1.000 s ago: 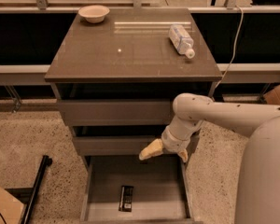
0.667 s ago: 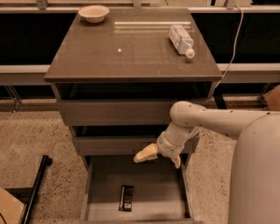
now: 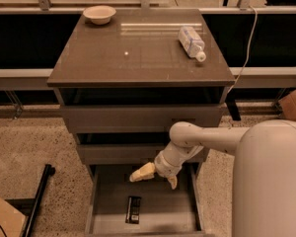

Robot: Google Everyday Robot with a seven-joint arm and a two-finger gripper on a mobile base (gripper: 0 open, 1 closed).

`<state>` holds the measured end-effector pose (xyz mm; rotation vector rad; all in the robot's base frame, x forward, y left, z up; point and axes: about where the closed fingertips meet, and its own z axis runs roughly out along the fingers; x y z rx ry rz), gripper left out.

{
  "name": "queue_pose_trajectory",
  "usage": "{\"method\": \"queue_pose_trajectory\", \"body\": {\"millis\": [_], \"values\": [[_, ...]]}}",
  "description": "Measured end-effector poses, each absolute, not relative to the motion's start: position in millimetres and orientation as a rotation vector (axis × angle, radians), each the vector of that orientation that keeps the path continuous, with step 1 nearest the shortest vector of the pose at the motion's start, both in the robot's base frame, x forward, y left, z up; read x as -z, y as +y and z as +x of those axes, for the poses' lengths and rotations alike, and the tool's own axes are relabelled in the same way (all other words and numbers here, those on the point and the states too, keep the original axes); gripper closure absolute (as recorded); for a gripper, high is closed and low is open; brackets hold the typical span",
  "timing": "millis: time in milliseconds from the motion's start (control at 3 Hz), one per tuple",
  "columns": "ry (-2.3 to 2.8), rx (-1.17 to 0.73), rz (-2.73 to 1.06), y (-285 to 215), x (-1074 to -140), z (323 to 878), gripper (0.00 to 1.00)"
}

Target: Pick rxbar chocolate from bottom drawer and place on counter

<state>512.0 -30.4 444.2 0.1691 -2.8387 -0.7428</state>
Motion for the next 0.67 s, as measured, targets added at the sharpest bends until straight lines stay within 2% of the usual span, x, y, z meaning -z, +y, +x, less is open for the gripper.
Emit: {"method": "queue_pose_trajectory", "body": {"millis": [333, 667], "values": [[-2.873, 0.698, 0.166, -21.0, -432.8, 506.6, 0.0], [-2.916, 0.749, 0.175, -3.5, -417.4, 507.6, 0.0]]}}
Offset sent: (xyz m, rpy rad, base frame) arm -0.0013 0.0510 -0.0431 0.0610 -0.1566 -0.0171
